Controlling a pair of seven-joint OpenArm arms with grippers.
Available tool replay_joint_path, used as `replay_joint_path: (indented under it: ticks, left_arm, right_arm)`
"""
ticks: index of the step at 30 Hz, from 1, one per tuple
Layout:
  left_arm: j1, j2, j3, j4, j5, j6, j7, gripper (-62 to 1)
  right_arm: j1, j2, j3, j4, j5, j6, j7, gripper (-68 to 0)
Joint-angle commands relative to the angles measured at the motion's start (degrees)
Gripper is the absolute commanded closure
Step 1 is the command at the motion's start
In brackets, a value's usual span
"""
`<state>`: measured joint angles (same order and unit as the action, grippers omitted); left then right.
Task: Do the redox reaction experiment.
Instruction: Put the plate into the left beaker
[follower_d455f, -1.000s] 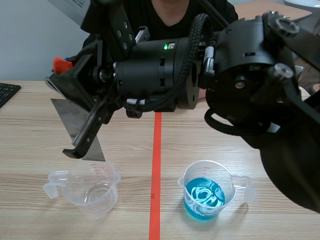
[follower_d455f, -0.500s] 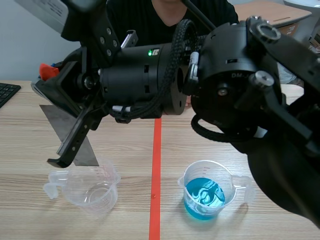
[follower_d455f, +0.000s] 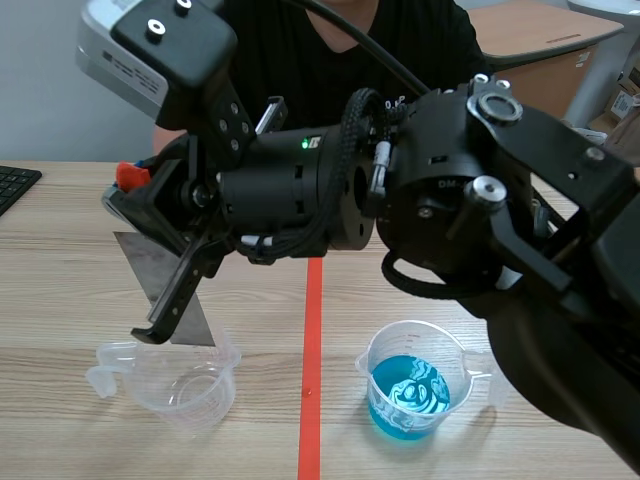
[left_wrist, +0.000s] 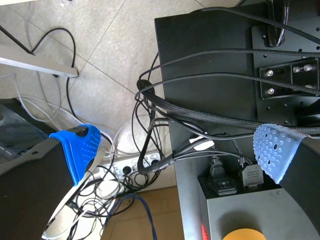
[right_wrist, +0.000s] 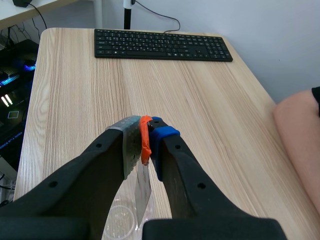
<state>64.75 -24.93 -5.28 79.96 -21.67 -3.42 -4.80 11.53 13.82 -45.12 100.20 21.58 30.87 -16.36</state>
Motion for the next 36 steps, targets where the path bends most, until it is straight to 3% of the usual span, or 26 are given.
replay_joint_path:
  ticks: [1,11,23,33,36]
  left_arm:
    - [-0.2,0.0,0.1,0.8,0.3,-0.1,-0.7,-62.3]
    - [-0.5,0.0,0.1,0.8,0.0,1.2,-0.5,-62.3]
    - [-0.5,0.0,0.1,0.8,0.0,1.1,-0.5,-62.3]
    - [-0.5,0.0,0.1,0.8,0.0,1.1,-0.5,-62.3]
    - [-0.5,0.0,0.1,0.8,0.0,1.1,-0.5,-62.3]
  right_arm:
    - [0.5,0.0,0.0,-0.8,0.0,0.0,2.3,-1.7]
    - [0.5,-0.1,-3.1,-6.3,-4.9,0.0,8.9,-1.7]
    - [0.5,0.0,-4.1,-8.1,-9.6,0.0,9.7,-2.0]
    - [0.5,0.0,-4.1,-8.1,-9.6,0.5,9.6,-11.9]
    - [0.5,0.0,-4.1,-8.1,-9.6,1.4,9.7,-20.3]
